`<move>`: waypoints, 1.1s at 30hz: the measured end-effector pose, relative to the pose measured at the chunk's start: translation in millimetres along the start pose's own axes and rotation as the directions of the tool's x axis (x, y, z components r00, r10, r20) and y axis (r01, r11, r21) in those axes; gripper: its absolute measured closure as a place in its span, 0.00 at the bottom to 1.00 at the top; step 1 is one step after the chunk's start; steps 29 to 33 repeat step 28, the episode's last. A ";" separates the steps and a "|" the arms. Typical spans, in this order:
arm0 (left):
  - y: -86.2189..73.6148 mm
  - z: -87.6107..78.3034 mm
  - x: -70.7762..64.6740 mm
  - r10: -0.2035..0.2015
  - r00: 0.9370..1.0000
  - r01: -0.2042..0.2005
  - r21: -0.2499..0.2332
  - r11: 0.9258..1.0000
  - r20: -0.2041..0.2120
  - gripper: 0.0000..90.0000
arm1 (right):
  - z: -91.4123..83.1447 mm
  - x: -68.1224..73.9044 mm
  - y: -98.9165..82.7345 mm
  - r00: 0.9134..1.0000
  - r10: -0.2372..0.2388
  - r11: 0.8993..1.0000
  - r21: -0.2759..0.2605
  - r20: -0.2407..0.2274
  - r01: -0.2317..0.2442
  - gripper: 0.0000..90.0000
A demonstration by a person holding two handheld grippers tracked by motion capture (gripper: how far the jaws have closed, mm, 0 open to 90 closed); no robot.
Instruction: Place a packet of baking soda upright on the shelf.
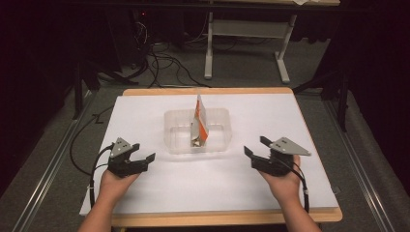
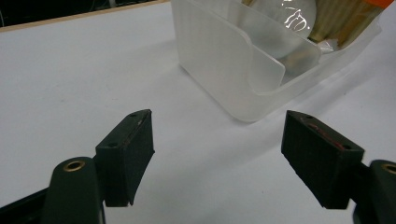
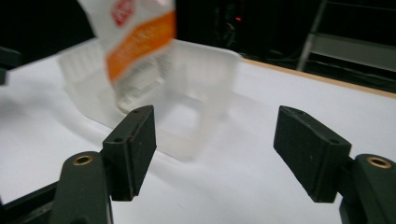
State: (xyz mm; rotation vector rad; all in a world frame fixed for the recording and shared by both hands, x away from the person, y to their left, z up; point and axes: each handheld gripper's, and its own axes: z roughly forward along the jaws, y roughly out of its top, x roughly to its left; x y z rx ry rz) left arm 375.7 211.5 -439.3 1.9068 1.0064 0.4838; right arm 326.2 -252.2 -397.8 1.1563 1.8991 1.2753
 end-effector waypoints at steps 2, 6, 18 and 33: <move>-0.2 0.1 -0.7 0.002 1.000 -0.002 0.003 1.000 0.000 0.29 | -14.4 -15.1 -9.5 0.999 0.007 1.000 0.015 0.043 -0.007 0.33; -0.4 0.8 -2.1 0.007 1.000 -0.007 0.009 1.000 -0.001 0.29 | -40.2 -40.8 -31.5 0.992 0.028 0.999 0.040 0.124 -0.033 0.33; -1.2 4.9 -7.7 0.030 1.000 -0.030 0.035 0.999 0.000 0.28 | -33.5 -77.4 -66.6 0.977 0.080 0.979 0.168 0.200 -0.115 0.33; -0.5 2.3 -5.6 0.022 1.000 -0.022 0.019 1.000 0.007 0.29 | -32.7 -70.3 -65.7 0.978 0.068 0.978 0.178 0.199 -0.105 0.33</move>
